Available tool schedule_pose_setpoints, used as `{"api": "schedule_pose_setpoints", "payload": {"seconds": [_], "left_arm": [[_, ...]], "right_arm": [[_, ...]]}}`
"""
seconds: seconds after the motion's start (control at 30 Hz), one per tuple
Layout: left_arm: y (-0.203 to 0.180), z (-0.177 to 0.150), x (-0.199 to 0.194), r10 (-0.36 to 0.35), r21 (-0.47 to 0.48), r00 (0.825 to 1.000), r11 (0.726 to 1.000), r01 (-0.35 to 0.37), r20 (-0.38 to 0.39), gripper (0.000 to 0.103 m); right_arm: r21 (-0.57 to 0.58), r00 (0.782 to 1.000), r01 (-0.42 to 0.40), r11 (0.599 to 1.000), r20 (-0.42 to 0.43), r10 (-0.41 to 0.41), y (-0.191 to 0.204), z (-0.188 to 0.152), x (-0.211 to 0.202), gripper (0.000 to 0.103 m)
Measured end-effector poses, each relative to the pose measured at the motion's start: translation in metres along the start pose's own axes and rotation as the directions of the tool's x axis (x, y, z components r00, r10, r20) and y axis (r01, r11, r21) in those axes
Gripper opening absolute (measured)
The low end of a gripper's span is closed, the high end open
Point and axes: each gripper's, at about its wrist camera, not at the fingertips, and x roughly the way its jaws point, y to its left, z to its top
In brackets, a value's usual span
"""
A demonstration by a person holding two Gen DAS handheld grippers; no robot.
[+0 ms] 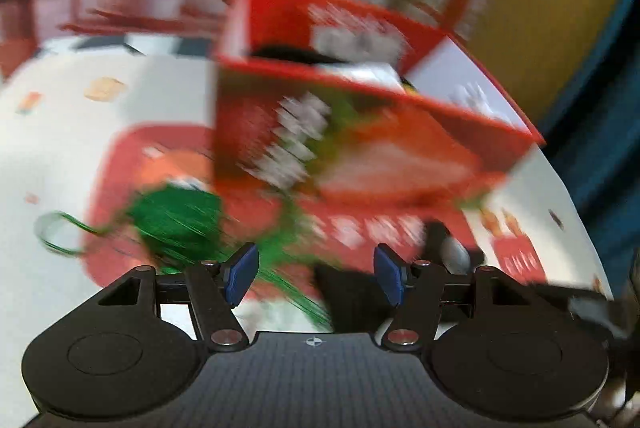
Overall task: Organize soft objects
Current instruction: 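Close the right tool on the black glove while the left tool reaches the green tassel, then carry the black glove into the red box with both tools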
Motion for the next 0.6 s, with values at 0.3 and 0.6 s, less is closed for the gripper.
{"api": "schedule_pose_setpoints", "payload": {"seconds": [0.3, 0.6], "left_arm": [[-0.014, -0.021, 0.033, -0.057, 0.007, 0.994, 0.998, 0.057, -0.093, 0.064], [-0.006, -0.033, 0.043, -0.076, -0.012, 0.993, 0.997, 0.076, -0.087, 0.043]], "right_arm": [[-0.018, 0.998, 0.053, 0.998, 0.045, -0.052, -0.004, 0.0, -0.009, 0.038], [-0.005, 0.999, 0.05, 0.999, 0.015, -0.05, -0.007, -0.001, 0.002, 0.054]]}}
